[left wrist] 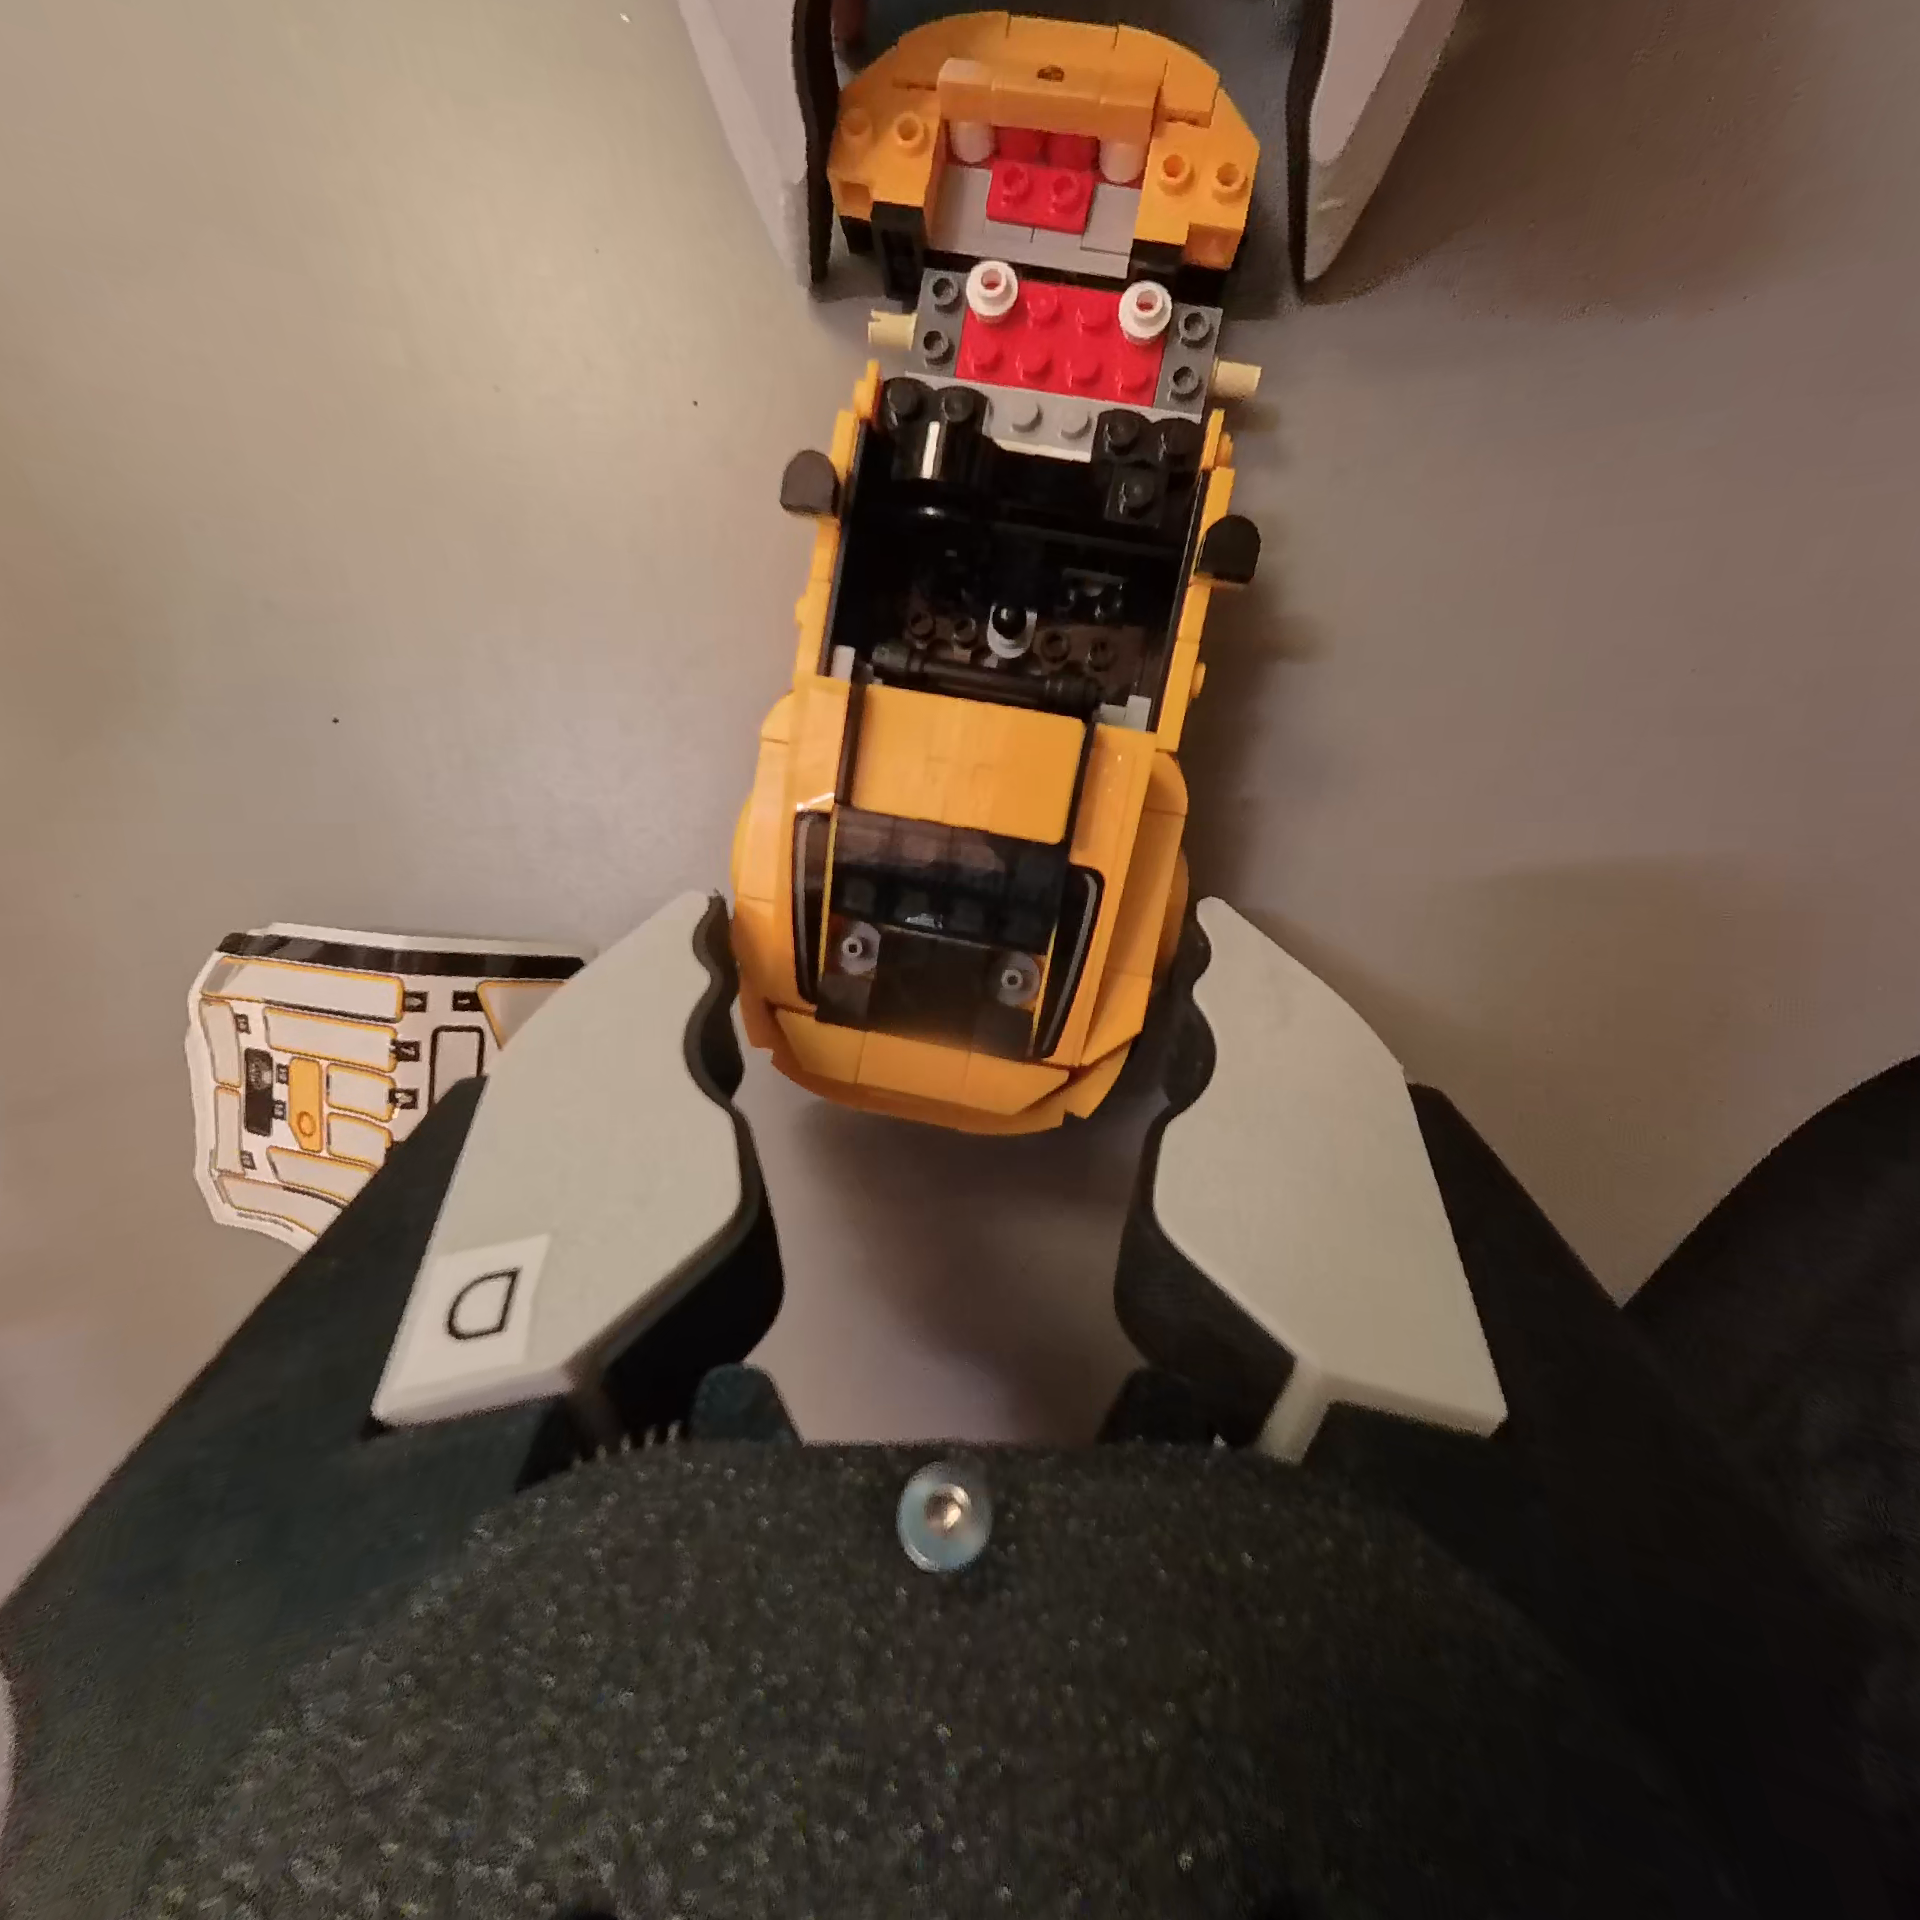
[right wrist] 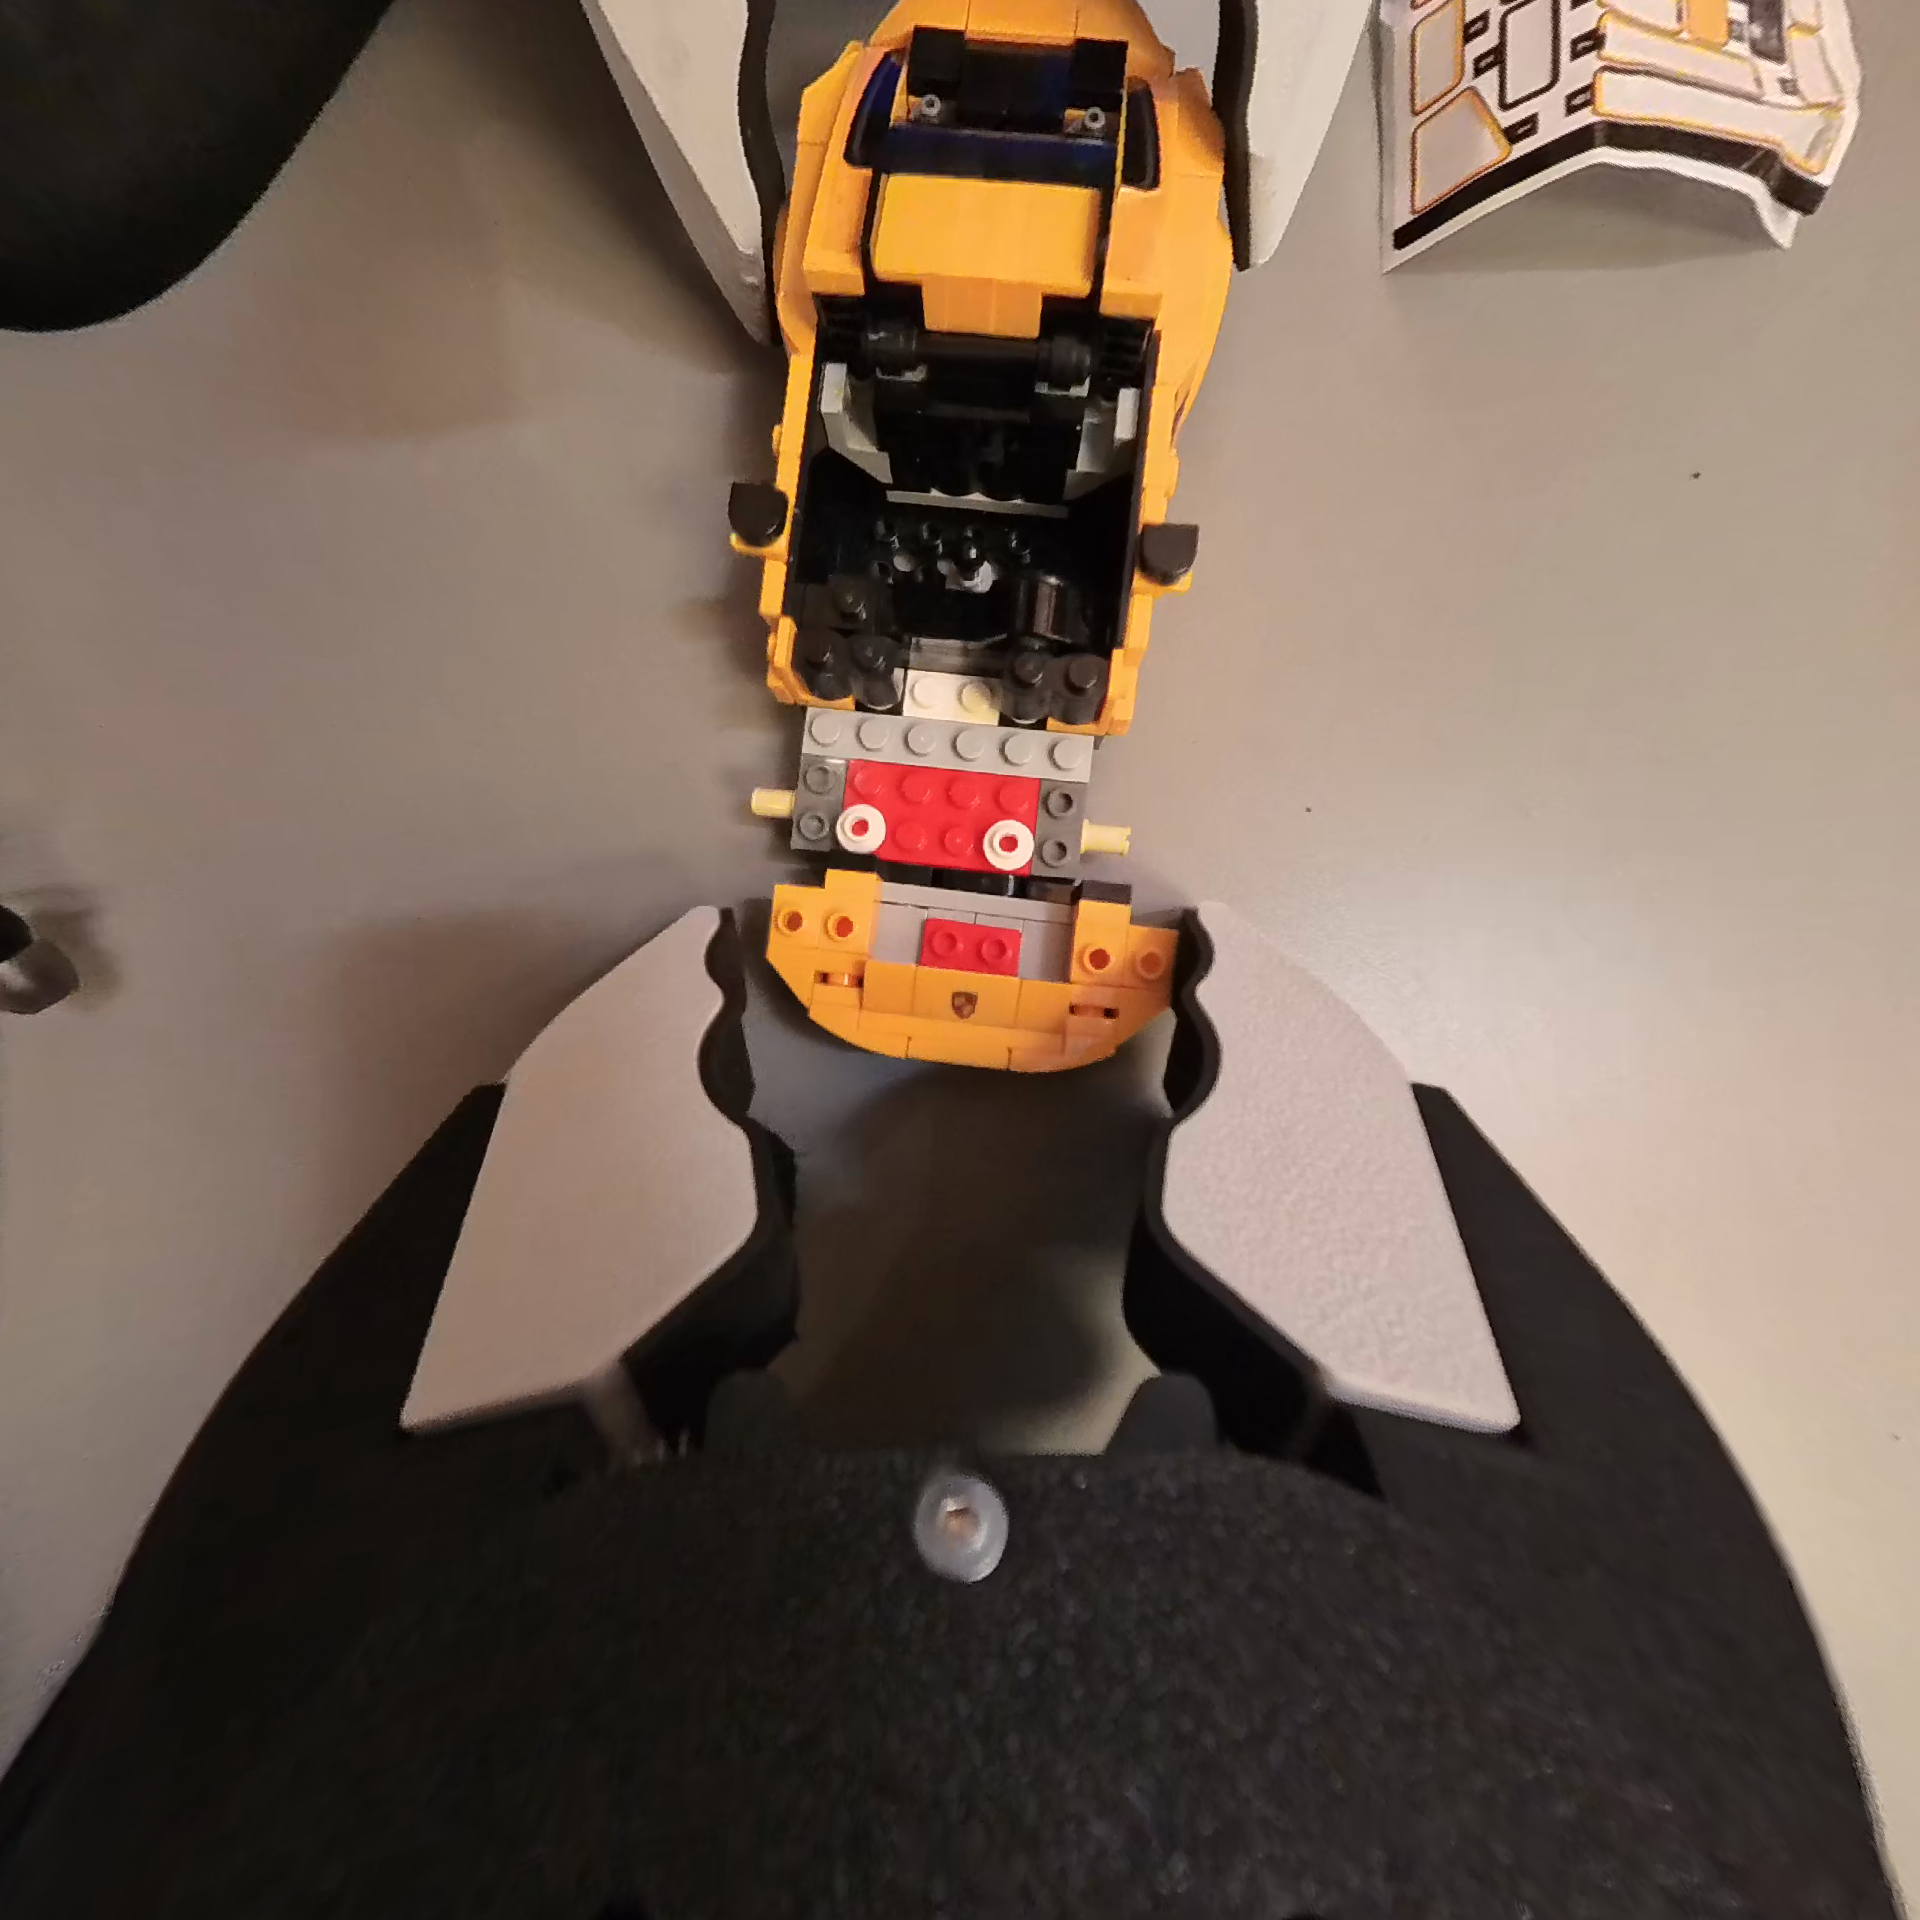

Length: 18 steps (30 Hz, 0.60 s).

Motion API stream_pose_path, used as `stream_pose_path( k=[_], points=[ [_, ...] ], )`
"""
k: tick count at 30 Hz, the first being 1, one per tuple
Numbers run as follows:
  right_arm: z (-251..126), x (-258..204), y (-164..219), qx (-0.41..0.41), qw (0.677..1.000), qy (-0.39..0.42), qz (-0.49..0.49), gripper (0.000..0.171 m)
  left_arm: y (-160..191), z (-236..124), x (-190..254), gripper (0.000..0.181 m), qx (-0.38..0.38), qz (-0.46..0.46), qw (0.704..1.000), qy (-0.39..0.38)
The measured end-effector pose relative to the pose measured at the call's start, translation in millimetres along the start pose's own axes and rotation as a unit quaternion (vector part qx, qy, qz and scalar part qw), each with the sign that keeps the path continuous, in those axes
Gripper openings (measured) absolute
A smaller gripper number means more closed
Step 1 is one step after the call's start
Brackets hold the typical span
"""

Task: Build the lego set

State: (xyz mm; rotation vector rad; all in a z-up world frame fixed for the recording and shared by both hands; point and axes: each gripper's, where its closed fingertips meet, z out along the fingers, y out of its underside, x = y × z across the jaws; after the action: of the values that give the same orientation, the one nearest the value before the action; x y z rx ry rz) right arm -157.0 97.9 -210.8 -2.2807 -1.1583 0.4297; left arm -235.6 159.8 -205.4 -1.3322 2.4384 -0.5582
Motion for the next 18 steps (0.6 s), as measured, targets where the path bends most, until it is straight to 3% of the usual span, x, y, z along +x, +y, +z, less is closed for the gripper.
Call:
stream_pose_path(
  k=[18],
  points=[
    [-0.4, 2.5, -0.2, 0.002, 0.999, 0.032, 0.037, 0.074, -1.1, 0.8, 2.1, 0.080, 0.000, -0.013, 1.000, -0.006]
  ],
)
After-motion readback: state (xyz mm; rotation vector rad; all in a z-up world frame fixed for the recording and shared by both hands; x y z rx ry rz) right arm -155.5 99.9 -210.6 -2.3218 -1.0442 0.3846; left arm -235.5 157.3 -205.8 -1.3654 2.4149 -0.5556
